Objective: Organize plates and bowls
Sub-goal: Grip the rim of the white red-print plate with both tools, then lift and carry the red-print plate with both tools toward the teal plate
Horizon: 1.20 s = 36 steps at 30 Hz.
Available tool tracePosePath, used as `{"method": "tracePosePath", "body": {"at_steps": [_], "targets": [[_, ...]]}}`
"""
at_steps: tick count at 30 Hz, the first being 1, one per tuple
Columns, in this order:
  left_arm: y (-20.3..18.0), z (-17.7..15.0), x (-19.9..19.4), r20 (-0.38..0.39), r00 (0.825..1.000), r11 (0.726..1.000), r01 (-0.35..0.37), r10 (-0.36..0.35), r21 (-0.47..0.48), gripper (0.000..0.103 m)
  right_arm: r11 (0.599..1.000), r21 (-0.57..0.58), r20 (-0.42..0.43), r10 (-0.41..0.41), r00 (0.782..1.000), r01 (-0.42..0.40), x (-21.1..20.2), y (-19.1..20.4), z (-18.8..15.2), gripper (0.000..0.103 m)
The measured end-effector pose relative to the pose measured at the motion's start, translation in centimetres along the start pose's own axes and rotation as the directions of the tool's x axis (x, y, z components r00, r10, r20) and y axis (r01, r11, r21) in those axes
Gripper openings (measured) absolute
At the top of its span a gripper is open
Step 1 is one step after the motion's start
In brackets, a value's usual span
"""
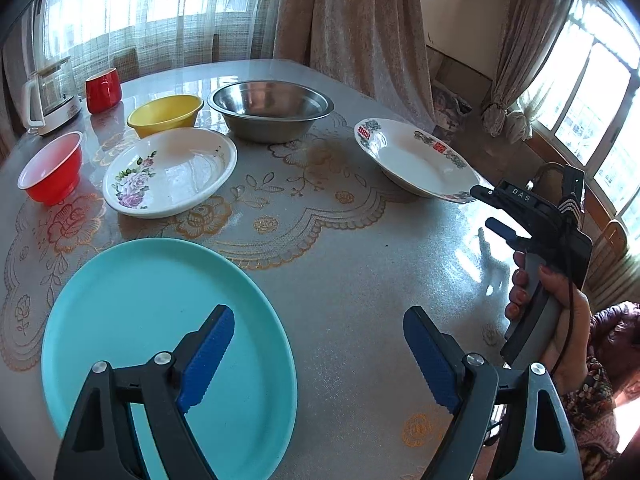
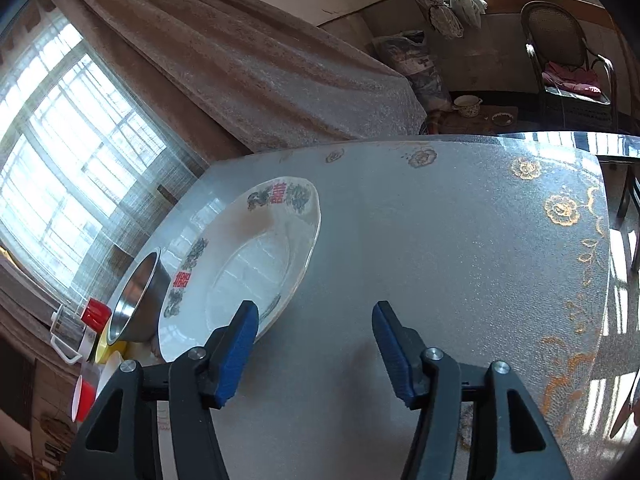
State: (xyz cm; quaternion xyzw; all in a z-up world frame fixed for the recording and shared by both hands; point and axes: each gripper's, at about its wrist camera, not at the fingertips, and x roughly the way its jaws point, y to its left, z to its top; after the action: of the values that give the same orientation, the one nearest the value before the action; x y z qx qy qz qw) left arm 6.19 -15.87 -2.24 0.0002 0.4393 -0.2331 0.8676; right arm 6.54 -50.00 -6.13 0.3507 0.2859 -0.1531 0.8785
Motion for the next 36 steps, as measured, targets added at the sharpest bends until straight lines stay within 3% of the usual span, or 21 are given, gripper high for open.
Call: {"method": "tracePosePath", "body": {"at_steps": [11, 18, 21, 28, 36], "targets": [[0.3, 4.0, 1.3, 0.025, 1.0, 1.0, -0.008, 0.009, -0.03, 0.088, 0.998, 0.036, 0.019, 0.043, 0.999, -0.044, 3.9, 0.7, 2.2, 0.058], [-0.4, 7.8, 4.3, 0.026, 0.999, 0.998, 0.02, -0.019, -0.062, 0.089, 0.993, 0.08, -0.016, 0.088, 0.996, -0.086, 5.0, 0.3, 2.1, 0.023], [-0.8, 9.5, 6.3, 0.012, 0.999, 0.996, 0.037, -0.036, -0.083, 0.089, 0.991, 0.092, -0.029, 0.097, 0.995, -0.094, 5.3, 0.1, 2.1, 0.014], [-1.6, 12.7, 10.8, -0.005, 0.995, 0.979, 0.101, -0.103, -0.176, 0.089, 0.991, 0.086, -0.045, 0.102, 0.994, -0.098, 5.6, 0.3, 2.2, 0.012], [-3.0, 14.6, 15.1, -0.033, 0.987, 0.973, 0.147, -0.155, -0.176, 0.089, 0.991, 0.087, -0.045, 0.102, 0.994, -0.097, 5.7, 0.2, 2.2, 0.011]]}}
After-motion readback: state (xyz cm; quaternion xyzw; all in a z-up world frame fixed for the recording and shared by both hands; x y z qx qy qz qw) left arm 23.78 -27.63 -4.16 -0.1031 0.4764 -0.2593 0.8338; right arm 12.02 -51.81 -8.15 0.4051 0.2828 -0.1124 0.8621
